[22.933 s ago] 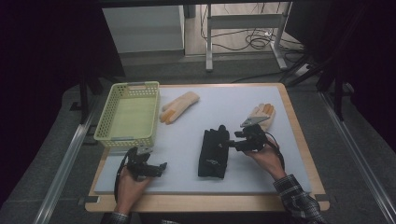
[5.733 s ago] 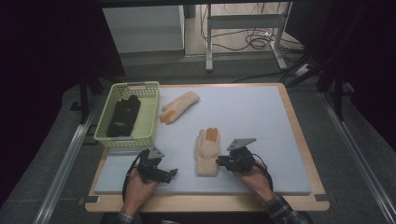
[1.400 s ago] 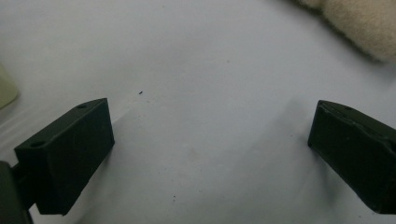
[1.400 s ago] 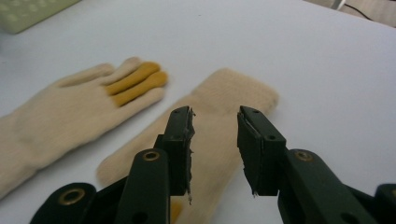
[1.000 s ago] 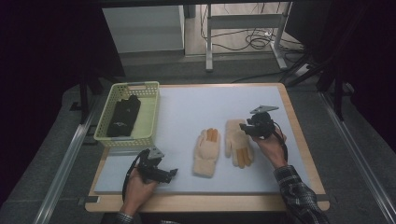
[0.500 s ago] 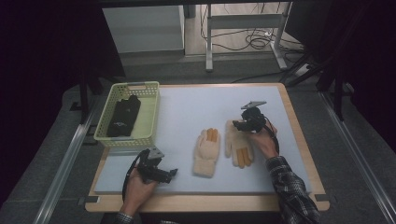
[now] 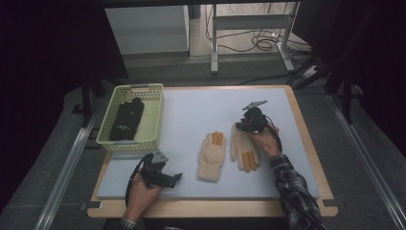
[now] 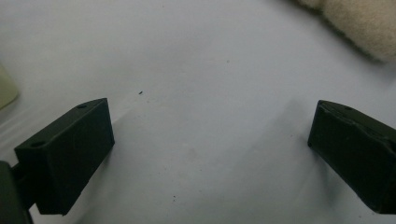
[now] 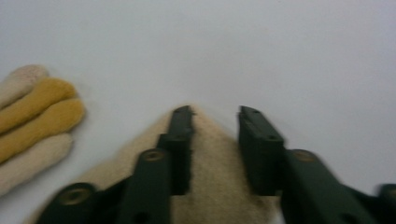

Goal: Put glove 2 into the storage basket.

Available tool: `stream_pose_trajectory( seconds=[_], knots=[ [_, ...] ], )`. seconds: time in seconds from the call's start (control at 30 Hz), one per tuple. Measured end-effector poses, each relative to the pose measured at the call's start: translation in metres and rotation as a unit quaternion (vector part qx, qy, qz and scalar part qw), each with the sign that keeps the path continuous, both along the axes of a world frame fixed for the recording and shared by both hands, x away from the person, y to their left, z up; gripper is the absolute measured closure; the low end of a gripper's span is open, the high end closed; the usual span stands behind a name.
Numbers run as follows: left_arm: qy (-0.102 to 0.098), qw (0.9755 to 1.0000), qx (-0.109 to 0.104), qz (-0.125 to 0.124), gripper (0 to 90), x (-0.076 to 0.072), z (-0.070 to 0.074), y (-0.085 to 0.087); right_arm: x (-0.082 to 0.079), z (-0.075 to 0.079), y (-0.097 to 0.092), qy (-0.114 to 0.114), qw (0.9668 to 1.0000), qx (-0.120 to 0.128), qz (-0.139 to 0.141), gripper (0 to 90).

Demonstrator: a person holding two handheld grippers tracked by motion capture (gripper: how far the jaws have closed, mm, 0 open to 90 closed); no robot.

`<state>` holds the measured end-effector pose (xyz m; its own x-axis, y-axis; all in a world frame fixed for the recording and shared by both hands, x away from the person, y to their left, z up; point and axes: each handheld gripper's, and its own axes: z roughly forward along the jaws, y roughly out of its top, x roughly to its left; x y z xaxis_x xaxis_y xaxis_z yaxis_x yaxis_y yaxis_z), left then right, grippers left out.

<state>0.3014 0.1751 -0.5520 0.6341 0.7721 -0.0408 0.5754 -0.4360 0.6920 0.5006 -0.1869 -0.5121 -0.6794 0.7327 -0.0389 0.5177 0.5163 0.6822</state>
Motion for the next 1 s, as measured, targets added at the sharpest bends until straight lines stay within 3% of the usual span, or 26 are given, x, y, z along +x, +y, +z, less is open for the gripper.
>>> stream_pose_trajectory(
  seconds=[0.07,0.17,0.37,0.47,0.6,0.77,0.87,1.0],
  knots=[
    [0.0,1.0,0.0,0.0,0.5,0.0,0.0,0.0,-0.003,0.001,-0.001,-0.003,1.0,-0.008,0.0,78.5],
    [0.0,1.0,0.0,0.0,0.5,0.0,0.0,0.0,-0.008,0.004,-0.006,-0.012,0.9995,-0.027,-0.007,81.1],
    [0.0,1.0,0.0,0.0,0.5,0.0,0.0,0.0,-0.02,0.008,-0.031,-0.014,0.9987,-0.038,-0.032,79.1],
    [0.0,1.0,0.0,0.0,0.4,0.0,0.0,0.0,-0.024,0.016,-0.04,-0.019,0.9989,-0.022,-0.037,73.6],
    [0.0,1.0,0.0,0.0,0.5,0.0,0.0,0.0,-0.019,0.023,-0.027,-0.021,0.9997,0.007,-0.012,75.0],
    [0.0,1.0,0.0,0.0,0.5,0.0,0.0,0.0,-0.005,0.006,0.002,0.002,0.9995,-0.029,0.016,82.2],
    [0.0,1.0,0.0,0.0,0.5,0.0,0.0,0.0,-0.002,-0.002,0.0,0.009,0.9989,-0.043,0.014,84.7],
    [0.0,1.0,0.0,0.0,0.5,0.0,0.0,0.0,-0.005,-0.001,-0.014,0.009,0.999,-0.044,0.004,85.4]
  ],
)
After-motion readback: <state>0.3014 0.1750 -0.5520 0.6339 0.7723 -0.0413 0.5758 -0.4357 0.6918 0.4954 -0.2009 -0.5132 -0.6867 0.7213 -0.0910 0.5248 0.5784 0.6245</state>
